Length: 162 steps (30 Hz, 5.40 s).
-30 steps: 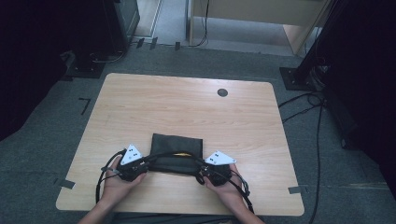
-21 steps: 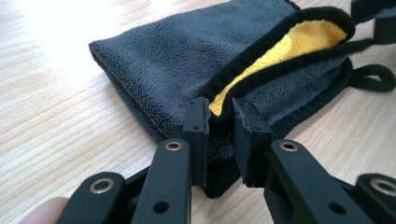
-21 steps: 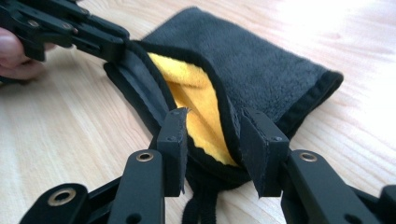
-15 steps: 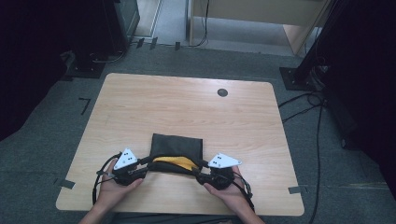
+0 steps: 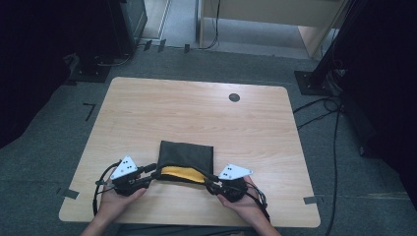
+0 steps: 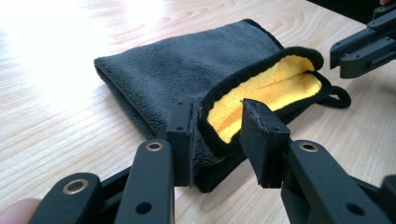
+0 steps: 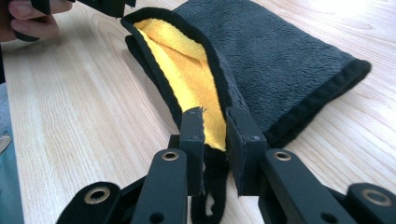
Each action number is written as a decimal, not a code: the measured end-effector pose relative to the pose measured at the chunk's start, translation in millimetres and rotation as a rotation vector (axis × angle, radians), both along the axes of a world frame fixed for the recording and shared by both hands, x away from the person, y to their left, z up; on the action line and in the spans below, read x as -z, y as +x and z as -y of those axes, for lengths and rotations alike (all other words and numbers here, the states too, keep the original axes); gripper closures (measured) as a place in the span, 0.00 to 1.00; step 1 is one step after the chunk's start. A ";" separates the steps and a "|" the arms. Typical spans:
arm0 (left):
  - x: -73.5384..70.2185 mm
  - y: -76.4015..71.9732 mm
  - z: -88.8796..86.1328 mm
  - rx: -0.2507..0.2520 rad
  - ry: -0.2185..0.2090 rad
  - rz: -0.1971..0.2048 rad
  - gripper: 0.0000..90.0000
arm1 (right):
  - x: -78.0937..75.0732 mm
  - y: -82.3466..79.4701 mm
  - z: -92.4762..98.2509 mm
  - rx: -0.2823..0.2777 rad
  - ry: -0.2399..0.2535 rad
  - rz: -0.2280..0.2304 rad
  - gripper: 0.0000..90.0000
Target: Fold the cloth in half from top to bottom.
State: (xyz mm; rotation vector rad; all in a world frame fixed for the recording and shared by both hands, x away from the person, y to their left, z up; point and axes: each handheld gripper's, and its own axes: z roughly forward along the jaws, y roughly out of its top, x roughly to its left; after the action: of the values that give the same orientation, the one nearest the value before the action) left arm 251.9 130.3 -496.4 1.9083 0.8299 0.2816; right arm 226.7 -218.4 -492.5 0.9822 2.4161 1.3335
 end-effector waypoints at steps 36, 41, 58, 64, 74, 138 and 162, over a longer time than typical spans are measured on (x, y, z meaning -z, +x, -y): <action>4.3 1.6 9.6 0.036 -0.027 -0.031 0.69 | 3.8 15.1 2.0 0.167 0.046 -0.044 0.76; 12.8 -7.7 21.8 0.066 0.195 0.051 0.79 | 10.5 11.1 -12.6 0.198 0.009 -0.040 0.68; 7.3 5.9 -16.5 0.059 -0.075 -0.063 0.63 | 5.9 12.6 -4.9 0.263 -0.004 -0.026 0.70; 11.8 19.1 5.8 -0.079 -0.042 -0.132 0.64 | 9.4 44.1 -14.3 0.385 -0.015 -0.094 0.56; 18.0 14.9 33.1 -0.111 0.216 -0.067 0.66 | 21.5 63.0 -26.2 0.387 -0.040 -0.128 0.77; 17.6 94.0 89.7 -0.212 0.173 -0.039 0.50 | 13.4 111.6 32.3 0.493 -0.004 -0.101 0.42; -2.0 29.2 -37.8 -0.234 0.098 -0.103 0.10 | -2.6 34.7 111.3 0.507 -0.046 -0.053 0.03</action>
State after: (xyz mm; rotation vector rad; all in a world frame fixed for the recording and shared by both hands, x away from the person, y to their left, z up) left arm 281.0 168.1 -494.4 1.9297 1.1296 0.3742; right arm 261.5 -329.8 -489.9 1.5017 2.0185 1.0715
